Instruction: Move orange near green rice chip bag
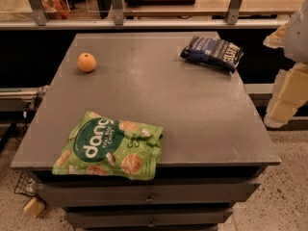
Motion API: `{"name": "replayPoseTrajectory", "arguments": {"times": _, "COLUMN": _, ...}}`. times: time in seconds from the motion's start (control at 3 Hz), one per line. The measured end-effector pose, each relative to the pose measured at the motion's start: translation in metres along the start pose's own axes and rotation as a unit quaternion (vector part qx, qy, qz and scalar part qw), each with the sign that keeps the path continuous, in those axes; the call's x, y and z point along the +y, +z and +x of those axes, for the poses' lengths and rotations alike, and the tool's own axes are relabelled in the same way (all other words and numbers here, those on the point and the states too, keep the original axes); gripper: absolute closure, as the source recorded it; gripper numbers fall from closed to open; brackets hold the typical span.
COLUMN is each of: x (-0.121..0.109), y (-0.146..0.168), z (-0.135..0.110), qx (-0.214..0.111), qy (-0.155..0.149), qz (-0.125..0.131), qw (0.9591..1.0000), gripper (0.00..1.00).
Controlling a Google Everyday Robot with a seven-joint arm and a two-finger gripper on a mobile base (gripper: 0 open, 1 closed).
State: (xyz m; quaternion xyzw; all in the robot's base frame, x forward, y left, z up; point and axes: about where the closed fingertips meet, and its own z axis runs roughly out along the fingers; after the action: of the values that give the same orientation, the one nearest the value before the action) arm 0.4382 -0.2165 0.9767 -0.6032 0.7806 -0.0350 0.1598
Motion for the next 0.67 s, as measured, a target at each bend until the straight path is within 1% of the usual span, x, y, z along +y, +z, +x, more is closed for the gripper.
{"name": "replayPoseTrajectory", "arguments": {"times": 0.33, "x": 0.0, "y": 0.0, "z": 0.0, "qx": 0.0, "qy": 0.0, "qz": 0.0, "qw": 1.0, "gripper": 0.0}}
{"name": "replayPoseTrajectory", "arguments": {"times": 0.67, "x": -0.005, "y": 0.009, "z": -0.018, "qx": -0.034, "qy": -0.001, "qz": -0.001, "qw": 0.9994, "gripper": 0.0}}
